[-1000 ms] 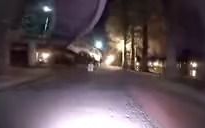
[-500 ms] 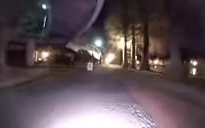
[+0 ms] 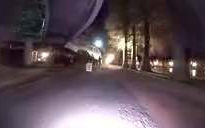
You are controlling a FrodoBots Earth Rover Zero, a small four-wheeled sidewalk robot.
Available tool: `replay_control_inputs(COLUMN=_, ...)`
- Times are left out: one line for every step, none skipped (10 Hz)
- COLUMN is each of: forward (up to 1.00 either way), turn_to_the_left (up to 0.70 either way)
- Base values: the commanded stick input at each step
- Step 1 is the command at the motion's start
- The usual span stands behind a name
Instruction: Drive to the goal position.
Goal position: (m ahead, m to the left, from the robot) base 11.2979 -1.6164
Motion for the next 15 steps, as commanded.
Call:
replay_control_inputs(forward=0.7, turn_to_the_left=0.0)
replay_control_inputs(forward=0.7, turn_to_the_left=0.0)
replay_control_inputs(forward=0.7, turn_to_the_left=0.0)
replay_control_inputs(forward=0.7, turn_to_the_left=0.0)
replay_control_inputs(forward=0.7, turn_to_the_left=0.0)
replay_control_inputs(forward=0.7, turn_to_the_left=0.0)
replay_control_inputs(forward=0.7, turn_to_the_left=0.0)
replay_control_inputs(forward=0.7, turn_to_the_left=0.0)
replay_control_inputs(forward=0.7, turn_to_the_left=0.0)
replay_control_inputs(forward=0.7, turn_to_the_left=0.0)
replay_control_inputs(forward=0.7, turn_to_the_left=-0.01)
replay_control_inputs(forward=0.7, turn_to_the_left=-0.06)
replay_control_inputs(forward=0.7, turn_to_the_left=-0.14)
replay_control_inputs(forward=0.7, turn_to_the_left=-0.11)
replay_control_inputs(forward=0.7, turn_to_the_left=0.0)
